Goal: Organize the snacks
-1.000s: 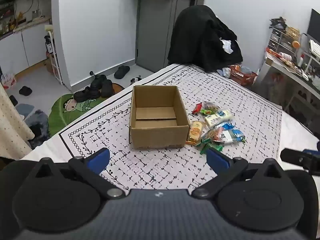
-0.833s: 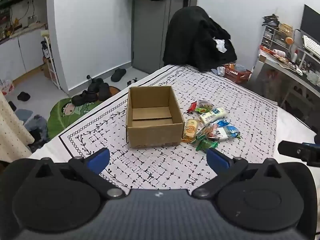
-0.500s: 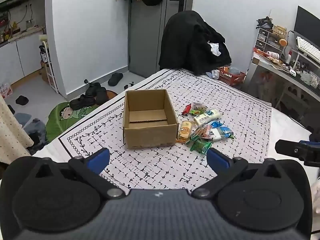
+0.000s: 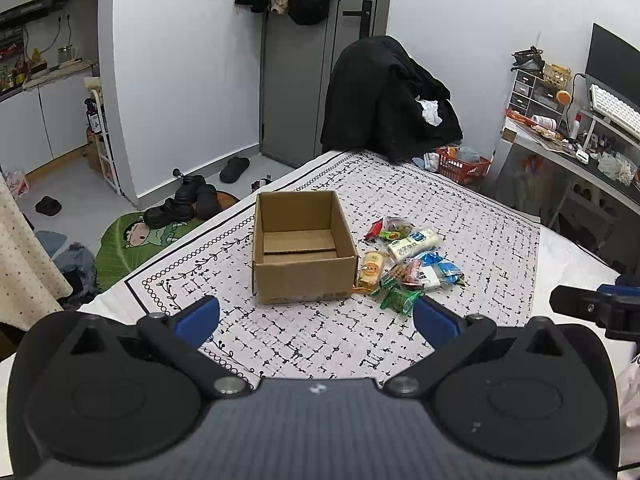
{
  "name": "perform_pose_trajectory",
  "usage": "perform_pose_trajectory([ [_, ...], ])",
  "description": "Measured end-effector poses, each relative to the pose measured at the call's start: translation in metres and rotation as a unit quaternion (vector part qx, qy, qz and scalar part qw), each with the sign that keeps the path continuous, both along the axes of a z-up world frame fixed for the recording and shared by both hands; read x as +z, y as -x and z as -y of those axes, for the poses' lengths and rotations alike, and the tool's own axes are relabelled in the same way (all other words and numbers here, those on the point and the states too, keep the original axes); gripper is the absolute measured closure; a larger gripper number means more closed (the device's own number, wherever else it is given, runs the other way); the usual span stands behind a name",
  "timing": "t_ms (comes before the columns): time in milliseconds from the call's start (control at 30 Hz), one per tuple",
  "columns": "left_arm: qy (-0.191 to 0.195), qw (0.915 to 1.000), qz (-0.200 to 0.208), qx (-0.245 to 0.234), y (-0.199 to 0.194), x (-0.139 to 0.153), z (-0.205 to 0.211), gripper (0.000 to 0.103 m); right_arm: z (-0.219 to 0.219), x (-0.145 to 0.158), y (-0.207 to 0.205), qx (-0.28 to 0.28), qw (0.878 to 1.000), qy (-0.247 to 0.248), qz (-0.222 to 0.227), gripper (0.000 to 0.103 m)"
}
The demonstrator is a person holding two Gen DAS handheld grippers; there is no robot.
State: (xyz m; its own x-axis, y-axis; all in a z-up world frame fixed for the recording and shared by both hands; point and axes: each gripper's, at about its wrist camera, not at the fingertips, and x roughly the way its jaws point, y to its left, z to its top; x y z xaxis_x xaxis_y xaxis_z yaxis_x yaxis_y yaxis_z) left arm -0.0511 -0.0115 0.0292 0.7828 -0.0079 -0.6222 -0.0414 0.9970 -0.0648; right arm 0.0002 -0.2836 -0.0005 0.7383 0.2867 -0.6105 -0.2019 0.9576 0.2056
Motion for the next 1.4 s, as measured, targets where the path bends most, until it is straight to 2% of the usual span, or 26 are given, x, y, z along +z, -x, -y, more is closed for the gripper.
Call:
perform_pose_trajectory([
  [1400,0.004,1.0,-0.002,-0.006,0.0021,-0.0057,0.0005,0.0,0.0008,0.0005,-0.0009,0.005,1.0,0.005,-0.004,0.0],
])
